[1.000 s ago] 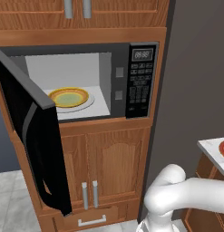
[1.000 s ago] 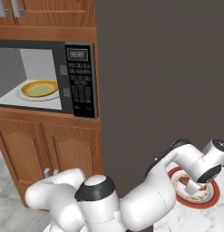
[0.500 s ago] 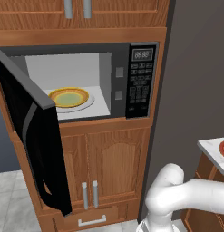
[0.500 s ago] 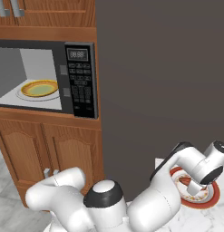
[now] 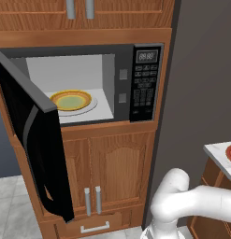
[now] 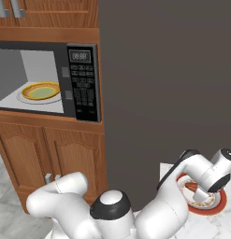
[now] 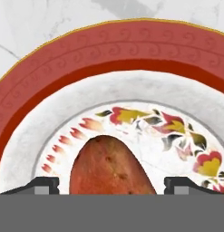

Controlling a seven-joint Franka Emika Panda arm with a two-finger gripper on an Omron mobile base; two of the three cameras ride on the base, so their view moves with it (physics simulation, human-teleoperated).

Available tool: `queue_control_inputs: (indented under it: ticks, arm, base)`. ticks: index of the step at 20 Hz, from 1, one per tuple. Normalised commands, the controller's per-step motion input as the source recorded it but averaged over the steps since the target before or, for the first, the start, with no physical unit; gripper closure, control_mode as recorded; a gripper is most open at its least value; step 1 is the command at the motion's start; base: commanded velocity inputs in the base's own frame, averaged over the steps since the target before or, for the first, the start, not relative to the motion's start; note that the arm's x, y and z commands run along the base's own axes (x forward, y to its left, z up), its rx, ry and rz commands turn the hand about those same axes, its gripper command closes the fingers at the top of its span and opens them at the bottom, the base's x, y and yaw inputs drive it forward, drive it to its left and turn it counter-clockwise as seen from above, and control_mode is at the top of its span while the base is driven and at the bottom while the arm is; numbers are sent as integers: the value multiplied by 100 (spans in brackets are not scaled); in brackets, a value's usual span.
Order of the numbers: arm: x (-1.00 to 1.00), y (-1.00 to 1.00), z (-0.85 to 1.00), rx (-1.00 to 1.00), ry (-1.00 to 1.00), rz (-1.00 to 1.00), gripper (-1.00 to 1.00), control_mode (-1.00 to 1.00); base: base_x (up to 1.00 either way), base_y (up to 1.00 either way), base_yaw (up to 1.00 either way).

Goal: Pick the sweet potato from the counter and place it in the microwave. Then turn on the microwave.

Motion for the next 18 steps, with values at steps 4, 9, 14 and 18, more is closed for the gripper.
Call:
queue_control_inputs:
  ticks: [4,9,14,18]
  arm:
    - [4,0,-3,0,1,-2,100,-100]
    - [-16,9,54,-7,-1,-1,100,-100]
    - [-27,51,92,-11,-3,0,100,-100]
    - [-16,81,80,-13,-4,5,100,-100]
  base:
    - [0,0,0]
    - [0,0,0]
    - [0,0,0]
    - [0,0,0]
